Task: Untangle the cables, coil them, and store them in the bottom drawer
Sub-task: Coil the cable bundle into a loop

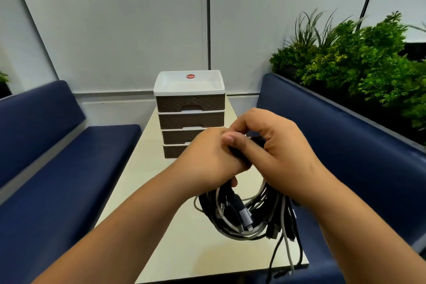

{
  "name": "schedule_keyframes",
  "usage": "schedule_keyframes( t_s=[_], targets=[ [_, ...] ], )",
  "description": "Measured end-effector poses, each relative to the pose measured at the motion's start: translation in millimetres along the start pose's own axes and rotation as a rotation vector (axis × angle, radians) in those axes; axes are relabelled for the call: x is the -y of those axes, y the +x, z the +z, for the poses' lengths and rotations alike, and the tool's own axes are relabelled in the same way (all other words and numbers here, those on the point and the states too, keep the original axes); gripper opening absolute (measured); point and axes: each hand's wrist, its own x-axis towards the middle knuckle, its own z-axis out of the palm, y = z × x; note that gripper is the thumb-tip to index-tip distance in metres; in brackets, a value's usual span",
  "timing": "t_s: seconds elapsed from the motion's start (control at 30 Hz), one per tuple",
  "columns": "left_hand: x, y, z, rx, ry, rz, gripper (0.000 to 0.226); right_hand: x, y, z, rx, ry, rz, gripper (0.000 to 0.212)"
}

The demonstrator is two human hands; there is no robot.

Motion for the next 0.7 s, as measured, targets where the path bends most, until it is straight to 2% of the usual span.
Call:
schedule_keyframes(
  t_s=[0.23, 0.37, 0.43, 0.5, 0.57, 0.63, 0.7],
  targets=[
    [3, -2, 3, -0.002, -0.102, -0.054, 0.009, -2, 5, 2, -0.085, 0.007, 0.07, 0.027],
    [7, 1, 4, 0.041, -0.147, -0.08, 0.009, -12, 7, 0, -0.074, 0.118, 0.22, 0.025],
    [9, 6, 1, 0.045, -0.186, -0.095, 0.008, -24, 4, -7, 0.024, 0.227, 0.31, 0.03],
    [11, 9, -7, 0.035, -0.217, -0.079, 0.009, -37, -5, -12, 0.22, 0.302, 0.357, 0.055],
    [11, 12, -16, 0.039, -0.23, -0.055, 0.006, -47, -19, -11, 0.352, 0.35, 0.384, 0.069],
    [15, 16, -26, 0.028, -0.232, -0.057, 0.03, -56, -30, -11, 0.371, 0.492, 0.472, 0.071],
    [19, 21, -33, -0.01, -0.249, -0.105, 0.035, -65, -38, -14, 0.371, 0.691, 0.568, 0.067]
  ],
)
